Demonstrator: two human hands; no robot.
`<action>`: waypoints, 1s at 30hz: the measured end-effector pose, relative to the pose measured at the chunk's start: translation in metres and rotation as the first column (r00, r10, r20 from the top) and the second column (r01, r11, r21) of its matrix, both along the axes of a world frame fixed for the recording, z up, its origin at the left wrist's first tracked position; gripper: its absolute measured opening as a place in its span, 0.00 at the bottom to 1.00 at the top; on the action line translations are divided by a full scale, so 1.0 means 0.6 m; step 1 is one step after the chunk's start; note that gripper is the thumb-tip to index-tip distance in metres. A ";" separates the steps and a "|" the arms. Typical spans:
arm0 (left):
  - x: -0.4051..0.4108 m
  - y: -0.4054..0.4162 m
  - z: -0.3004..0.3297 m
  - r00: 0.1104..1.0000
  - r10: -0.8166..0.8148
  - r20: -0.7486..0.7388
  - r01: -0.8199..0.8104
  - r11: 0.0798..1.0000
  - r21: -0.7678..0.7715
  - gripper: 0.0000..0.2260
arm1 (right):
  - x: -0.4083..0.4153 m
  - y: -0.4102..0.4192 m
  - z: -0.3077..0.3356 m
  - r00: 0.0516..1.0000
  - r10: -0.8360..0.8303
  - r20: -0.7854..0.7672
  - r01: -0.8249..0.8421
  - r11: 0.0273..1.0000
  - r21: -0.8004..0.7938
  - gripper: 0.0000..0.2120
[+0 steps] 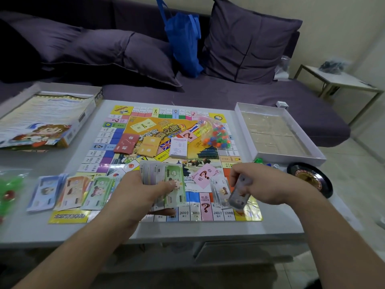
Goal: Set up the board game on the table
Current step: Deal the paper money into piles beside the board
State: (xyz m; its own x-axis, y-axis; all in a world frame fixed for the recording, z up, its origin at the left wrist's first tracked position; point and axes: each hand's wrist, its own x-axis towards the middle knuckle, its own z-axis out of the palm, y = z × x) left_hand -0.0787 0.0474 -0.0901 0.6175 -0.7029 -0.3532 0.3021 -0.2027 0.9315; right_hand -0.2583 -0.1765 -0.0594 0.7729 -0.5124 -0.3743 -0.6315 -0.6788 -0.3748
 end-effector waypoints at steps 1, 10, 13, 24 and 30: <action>0.000 0.000 0.000 1.000 0.003 0.003 -0.003 1.000 0.000 0.09 | 0.011 0.004 -0.003 1.000 0.011 0.009 -0.011 1.000 -0.014 0.16; 0.010 0.008 0.006 1.000 0.019 -0.002 -0.019 1.000 -0.013 0.09 | 0.069 0.036 -0.061 0.992 0.127 -0.016 -0.126 0.954 -0.271 0.31; 0.014 0.009 0.006 1.000 0.024 -0.008 -0.024 1.000 -0.015 0.10 | 0.061 0.033 -0.049 0.997 0.075 -0.022 -0.077 0.981 -0.177 0.42; 0.008 0.009 0.005 1.000 0.009 -0.029 -0.010 1.000 -0.026 0.10 | 0.043 0.040 -0.043 0.983 0.144 -0.113 -0.163 0.970 -0.182 0.51; 0.004 0.007 0.005 0.996 -0.027 -0.089 0.022 0.998 -0.057 0.13 | 0.050 0.088 -0.019 0.939 -0.031 0.342 -0.050 0.973 0.225 0.27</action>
